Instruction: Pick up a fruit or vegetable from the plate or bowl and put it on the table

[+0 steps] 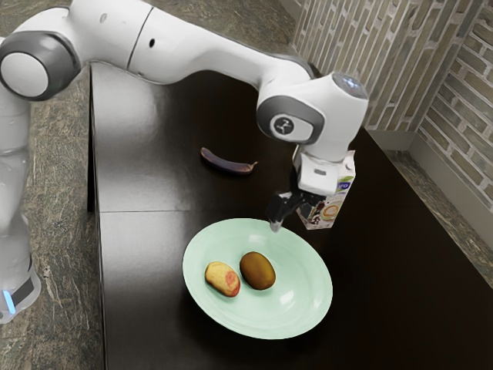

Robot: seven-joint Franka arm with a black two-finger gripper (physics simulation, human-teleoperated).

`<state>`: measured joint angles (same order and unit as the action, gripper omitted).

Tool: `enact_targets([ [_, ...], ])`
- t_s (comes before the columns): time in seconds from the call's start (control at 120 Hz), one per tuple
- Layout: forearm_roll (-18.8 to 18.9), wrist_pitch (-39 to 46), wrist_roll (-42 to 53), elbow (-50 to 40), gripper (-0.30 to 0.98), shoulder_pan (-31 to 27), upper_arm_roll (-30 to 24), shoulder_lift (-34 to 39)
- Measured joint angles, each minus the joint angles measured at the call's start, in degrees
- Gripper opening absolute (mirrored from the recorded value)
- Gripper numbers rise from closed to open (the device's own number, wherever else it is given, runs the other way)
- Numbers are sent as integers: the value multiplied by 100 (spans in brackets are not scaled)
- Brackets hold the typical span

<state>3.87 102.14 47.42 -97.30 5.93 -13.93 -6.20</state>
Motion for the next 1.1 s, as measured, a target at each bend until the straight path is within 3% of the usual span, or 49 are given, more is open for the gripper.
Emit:
enact_targets([
  [0.383, -466, 140, 348, -1115, 69, 201, -20, 788],
  [1.1, -647, 688, 642, -1276, 69, 135, -172, 484],
])
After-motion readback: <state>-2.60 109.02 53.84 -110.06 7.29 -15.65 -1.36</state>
